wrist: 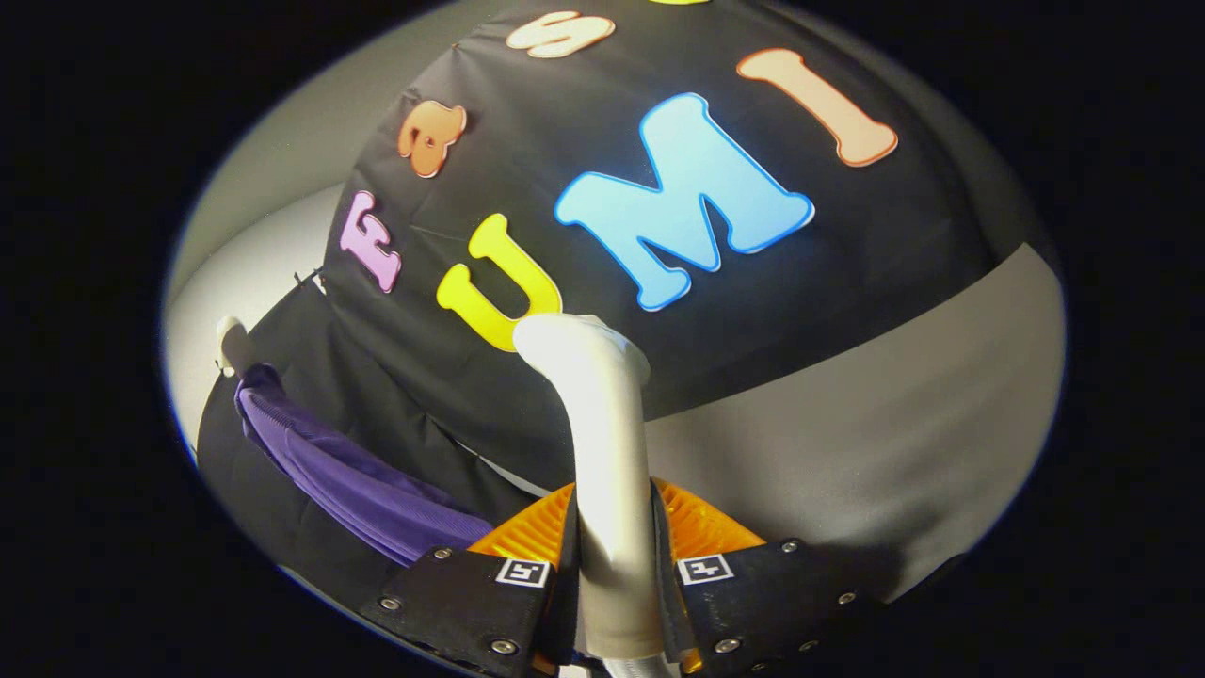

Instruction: Iron the clothes twice with a garment steamer, once on the left side and once on the right side.

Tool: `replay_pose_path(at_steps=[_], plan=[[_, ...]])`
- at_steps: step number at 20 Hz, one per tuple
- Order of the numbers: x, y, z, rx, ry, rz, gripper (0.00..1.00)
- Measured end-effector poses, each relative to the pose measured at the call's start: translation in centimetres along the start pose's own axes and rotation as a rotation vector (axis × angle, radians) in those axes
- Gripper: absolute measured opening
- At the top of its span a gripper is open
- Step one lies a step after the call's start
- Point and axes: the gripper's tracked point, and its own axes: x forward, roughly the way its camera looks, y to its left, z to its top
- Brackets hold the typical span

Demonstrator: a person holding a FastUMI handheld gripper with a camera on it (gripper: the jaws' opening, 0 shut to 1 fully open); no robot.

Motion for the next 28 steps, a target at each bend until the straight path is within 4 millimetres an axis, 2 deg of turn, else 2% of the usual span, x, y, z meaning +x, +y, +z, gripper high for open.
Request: replay_pose_path(at_steps=[3, 8, 12, 17, 20, 24, 26, 28], plan=[[-3.6, 3.5, -2.4, -0.015, -0.035, 0.054, 0.35], [-9.0, 7.1, -6.3, -0.09, -0.167, 0.015, 0.35], [-12.1, 10.9, -10.8, -0.154, -0.276, -0.013, 0.35], [-14.4, 15.6, -15.6, -0.204, -0.409, -0.05, 0.35], [-15.5, 17.6, -18.5, -0.258, -0.492, -0.088, 0.35], [-17.0, 20.5, -21.1, -0.341, -0.634, -0.132, 0.34], [-16.8, 21.8, -22.3, -0.394, -0.667, -0.159, 0.35], [-16.7, 23.2, -22.6, -0.436, -0.702, -0.167, 0.35]])
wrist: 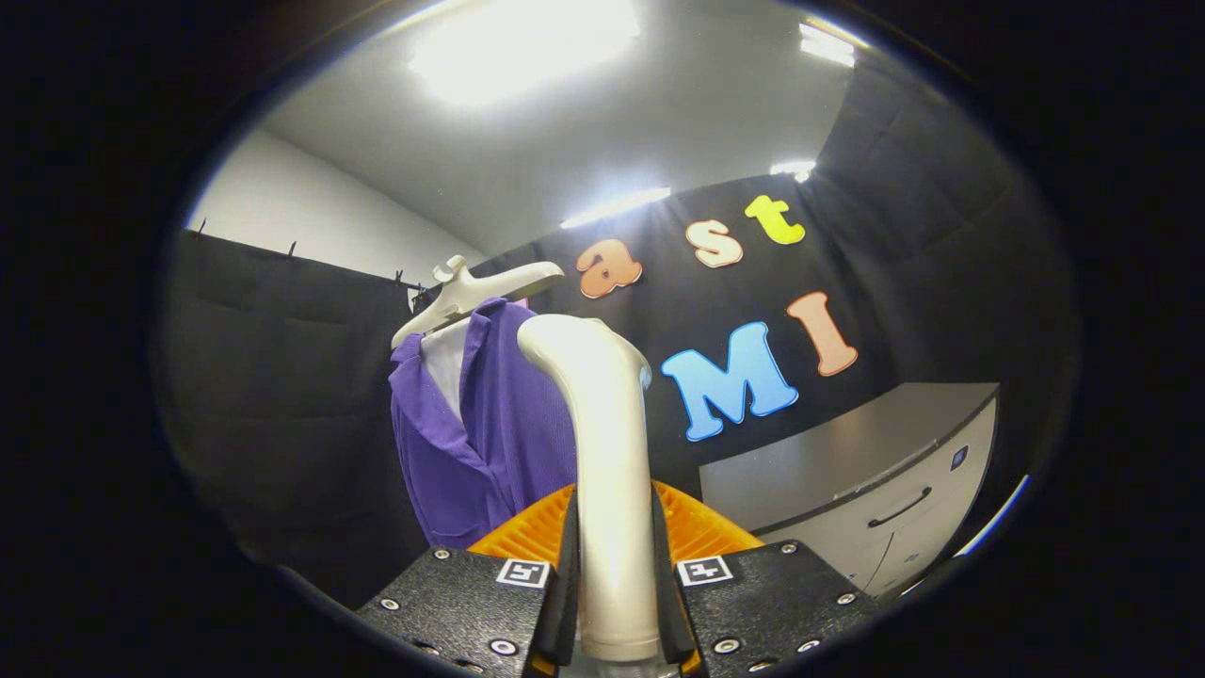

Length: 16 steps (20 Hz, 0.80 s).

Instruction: Iron the clothes twice with a garment steamer, once on the left side and once on the right side.

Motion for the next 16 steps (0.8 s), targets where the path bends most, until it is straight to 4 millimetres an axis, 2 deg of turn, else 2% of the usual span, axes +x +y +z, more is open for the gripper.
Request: replay_pose_path(at_steps=[2, 7, 12, 16], plan=[[0.0, 1.2, 1.6, -0.025, -0.071, -0.003, 0.35], [1.8, 4.5, 2.7, -0.104, -0.11, 0.008, 0.34], [5.4, 7.6, 3.7, -0.169, -0.136, 0.022, 0.34], [9.7, 10.3, 4.5, -0.227, -0.128, 0.023, 0.34]])
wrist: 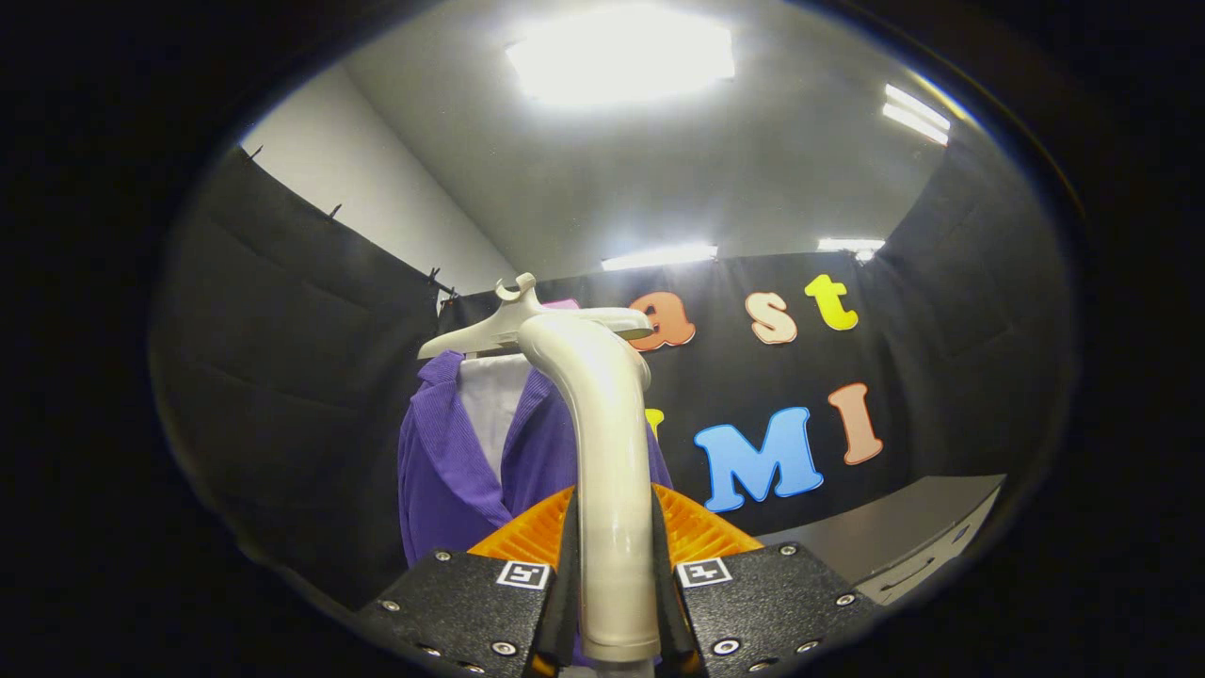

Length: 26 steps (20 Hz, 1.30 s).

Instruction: Iron the clothes twice with a garment steamer, once on the left side and once on the right side.

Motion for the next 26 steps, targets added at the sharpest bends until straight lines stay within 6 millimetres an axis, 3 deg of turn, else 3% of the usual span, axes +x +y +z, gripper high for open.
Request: replay_pose_path(at_steps=[5, 10, 16, 26], plan=[[4.5, 1.5, 0.6, -0.109, -0.004, -0.047, 0.34], [5.6, 2.6, -3.6, -0.139, 0.084, -0.051, 0.35], [3.1, 2.2, -7.6, -0.159, 0.127, -0.054, 0.35], [-3.1, -0.4, -15.8, -0.17, 0.254, -0.091, 0.35]])
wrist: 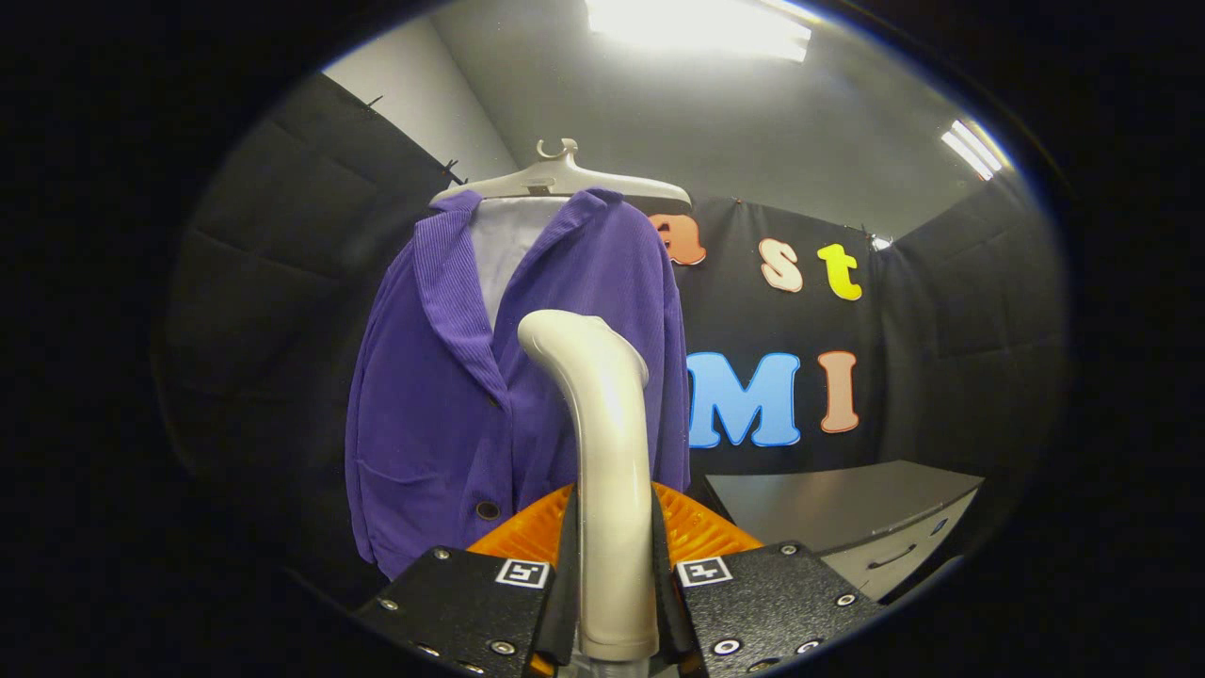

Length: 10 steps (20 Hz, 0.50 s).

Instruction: Iron the clothes twice with a garment steamer, once on the left side and once on the right side.

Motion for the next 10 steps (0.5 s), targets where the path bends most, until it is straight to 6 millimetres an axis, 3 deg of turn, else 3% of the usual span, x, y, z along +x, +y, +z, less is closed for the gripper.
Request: replay_pose_path(at_steps=[5, 10], plan=[[-1.7, -1.0, -4.2, 0.031, 0.076, -0.032, 0.35], [-3.6, -0.2, -7.3, 0.001, 0.12, -0.023, 0.35]])
